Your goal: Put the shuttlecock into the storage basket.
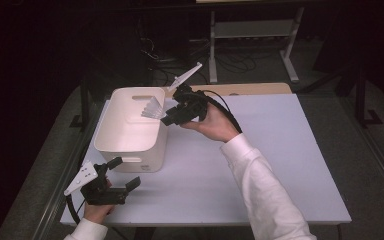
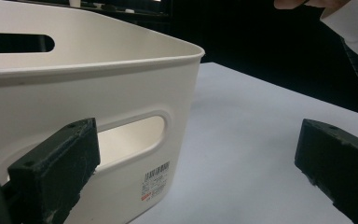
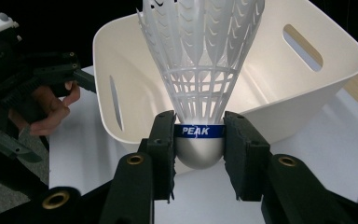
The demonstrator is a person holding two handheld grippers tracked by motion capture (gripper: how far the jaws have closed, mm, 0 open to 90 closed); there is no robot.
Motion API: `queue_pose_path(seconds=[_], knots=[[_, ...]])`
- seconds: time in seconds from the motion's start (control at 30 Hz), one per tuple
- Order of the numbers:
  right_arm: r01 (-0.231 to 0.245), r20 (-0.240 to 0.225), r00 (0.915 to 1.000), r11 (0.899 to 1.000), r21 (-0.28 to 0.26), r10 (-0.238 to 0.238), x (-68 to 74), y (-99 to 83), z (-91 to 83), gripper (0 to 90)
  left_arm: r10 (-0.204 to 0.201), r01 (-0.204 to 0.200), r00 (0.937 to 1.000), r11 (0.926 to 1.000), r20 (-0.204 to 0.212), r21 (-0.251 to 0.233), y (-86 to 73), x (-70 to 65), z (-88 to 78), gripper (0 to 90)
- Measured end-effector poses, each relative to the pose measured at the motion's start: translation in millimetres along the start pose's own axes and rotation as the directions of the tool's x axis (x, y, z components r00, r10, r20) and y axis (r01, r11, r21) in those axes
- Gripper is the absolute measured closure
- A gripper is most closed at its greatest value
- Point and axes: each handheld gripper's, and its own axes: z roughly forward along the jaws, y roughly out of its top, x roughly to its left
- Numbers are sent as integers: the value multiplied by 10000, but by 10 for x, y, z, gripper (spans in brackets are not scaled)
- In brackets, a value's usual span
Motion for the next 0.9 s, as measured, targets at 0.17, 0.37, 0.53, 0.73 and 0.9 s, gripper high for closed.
queue_pose_path(seconds=[0.17,0.37,0.53,0.73,0.9], knots=[[89,-33,10000,9999,75,-89,-10,42,34,636,15,-15,10000,10000,-7,-55,2,1,-2,0],[126,-20,9999,9999,78,-125,-23,57,71,636,-73,73,10000,10000,4,-31,0,-8,-1,0],[39,-17,10000,9999,96,-38,-47,71,102,636,-60,60,10000,10000,-13,-28,0,-2,-2,0],[31,-10,10000,9999,166,-31,-54,126,155,636,-137,137,9999,9999,-10,-61,0,-4,0,0],[110,-38,9999,9998,182,-110,-40,187,192,636,-56,56,10000,10000,14,-10,0,-3,-1,0]])
